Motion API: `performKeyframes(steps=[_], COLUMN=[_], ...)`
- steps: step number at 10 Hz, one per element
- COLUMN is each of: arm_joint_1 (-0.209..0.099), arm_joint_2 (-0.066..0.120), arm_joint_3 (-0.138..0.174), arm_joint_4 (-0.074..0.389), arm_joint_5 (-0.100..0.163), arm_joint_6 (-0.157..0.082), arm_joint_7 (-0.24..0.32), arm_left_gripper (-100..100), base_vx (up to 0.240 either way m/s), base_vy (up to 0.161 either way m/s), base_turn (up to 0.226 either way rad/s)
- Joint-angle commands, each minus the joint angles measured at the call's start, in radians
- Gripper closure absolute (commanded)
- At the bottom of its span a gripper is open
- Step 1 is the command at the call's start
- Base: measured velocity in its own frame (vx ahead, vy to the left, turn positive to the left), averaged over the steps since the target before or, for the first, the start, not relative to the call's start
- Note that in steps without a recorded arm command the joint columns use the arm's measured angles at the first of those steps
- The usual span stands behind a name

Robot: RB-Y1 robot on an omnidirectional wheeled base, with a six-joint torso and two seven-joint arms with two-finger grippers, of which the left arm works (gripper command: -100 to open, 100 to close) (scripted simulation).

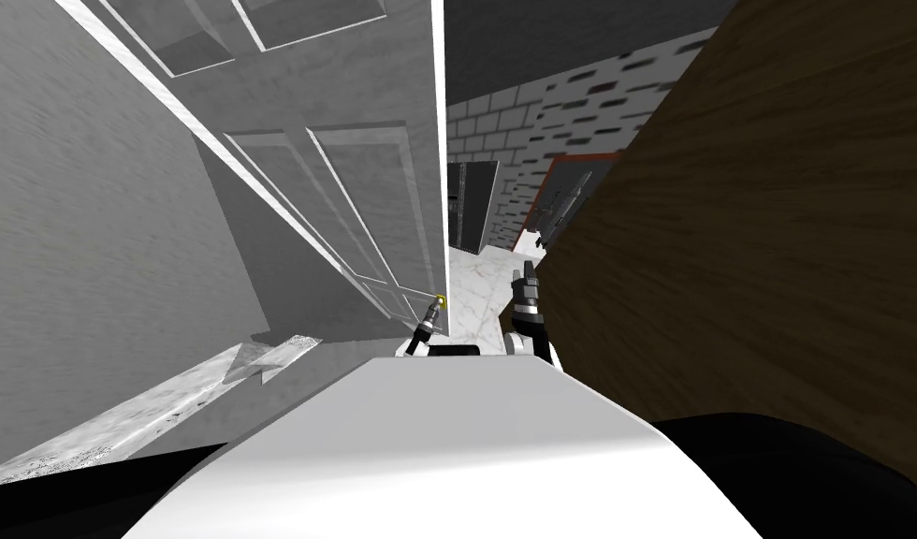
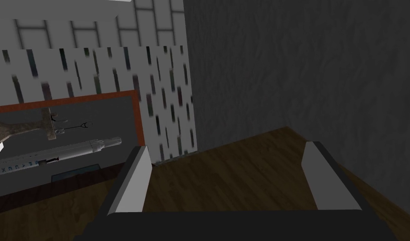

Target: Push the door open

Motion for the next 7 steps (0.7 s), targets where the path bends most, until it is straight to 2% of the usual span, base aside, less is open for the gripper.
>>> performKeyframes(steps=[1,2,3,7], arm_joint_1=[-0.002,-0.001,-0.001,-0.001], arm_joint_2=[-0.005,-0.003,-0.003,-0.003], arm_joint_3=[0.004,0.002,0.002,0.002], arm_joint_4=[0.005,0.003,0.003,0.003], arm_joint_5=[0.001,0.001,0.001,0.001], arm_joint_6=[-0.005,-0.003,-0.003,-0.003], arm_joint_7=[-0.002,-0.001,-0.001,-0.001], arm_left_gripper=[-100,-100,100,100], base_vx=[0.187,0.070,-0.014,-0.015], base_vy=[-0.055,-0.028,0.004,0.006], base_turn=[-0.026,0.013,-0.008,-0.003])
